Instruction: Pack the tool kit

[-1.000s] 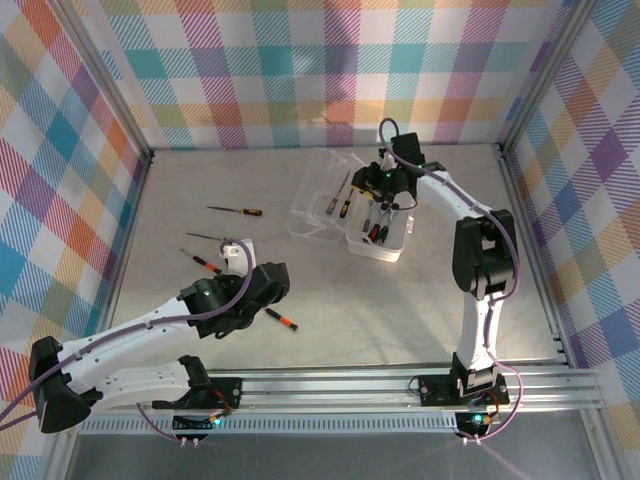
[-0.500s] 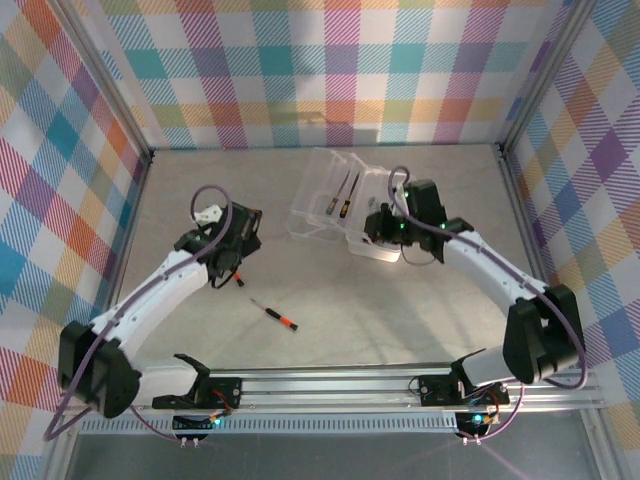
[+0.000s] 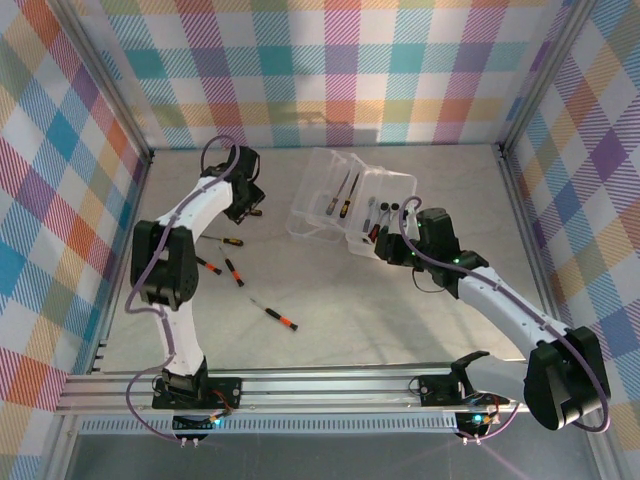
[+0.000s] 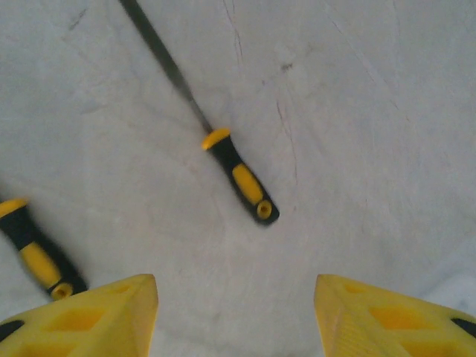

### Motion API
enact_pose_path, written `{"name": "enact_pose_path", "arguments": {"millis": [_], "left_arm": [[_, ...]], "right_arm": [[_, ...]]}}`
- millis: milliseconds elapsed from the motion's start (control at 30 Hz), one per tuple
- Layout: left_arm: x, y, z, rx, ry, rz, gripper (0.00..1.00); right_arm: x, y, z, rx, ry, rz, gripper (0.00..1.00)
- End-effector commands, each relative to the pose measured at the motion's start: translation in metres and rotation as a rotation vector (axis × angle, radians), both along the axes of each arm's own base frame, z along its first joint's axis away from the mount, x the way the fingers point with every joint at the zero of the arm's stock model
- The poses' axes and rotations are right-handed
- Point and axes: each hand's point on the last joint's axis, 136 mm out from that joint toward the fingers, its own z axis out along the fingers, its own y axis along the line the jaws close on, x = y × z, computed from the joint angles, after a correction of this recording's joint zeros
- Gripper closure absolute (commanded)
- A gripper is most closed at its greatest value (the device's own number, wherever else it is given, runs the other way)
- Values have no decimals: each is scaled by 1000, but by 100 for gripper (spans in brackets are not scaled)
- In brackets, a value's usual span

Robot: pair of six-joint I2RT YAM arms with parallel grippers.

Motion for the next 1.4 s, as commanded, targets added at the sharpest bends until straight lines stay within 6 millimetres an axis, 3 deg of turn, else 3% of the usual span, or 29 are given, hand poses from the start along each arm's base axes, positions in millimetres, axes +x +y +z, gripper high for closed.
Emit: {"name": "enact_pose_path", "arguments": {"millis": [0,233,467,700,833,1067,1167,1367], "left_arm": [[5,14,-16,-45,78,96,43],[24,20,-58,-142,136,179,43],[33,14,-82,-193,176,177,45],[31,8,-90,-201,215,77,64],[26,-5,-92,-243,216,-31,78],[1,-7,-90,-235,214,-113,91],[-8,-7,-81,-216,200,-150,96],[-22,-20,-44,-190,74,-235,99]], "right_arm": [[3,-4,0,-25,-37,-13,71],[4,-4,-1,-25,-34,-22,68],[4,-4,-2,-21,-29,-20,68],[2,-4,-1,-24,-28,-18,69],[2,-5,-3,-33,-16,-21,69],[2,-7,-2,-36,-14,-30,69],[2,-6,-2,-30,-15,-28,69],[0,-5,4,-9,-32,-24,69]]}}
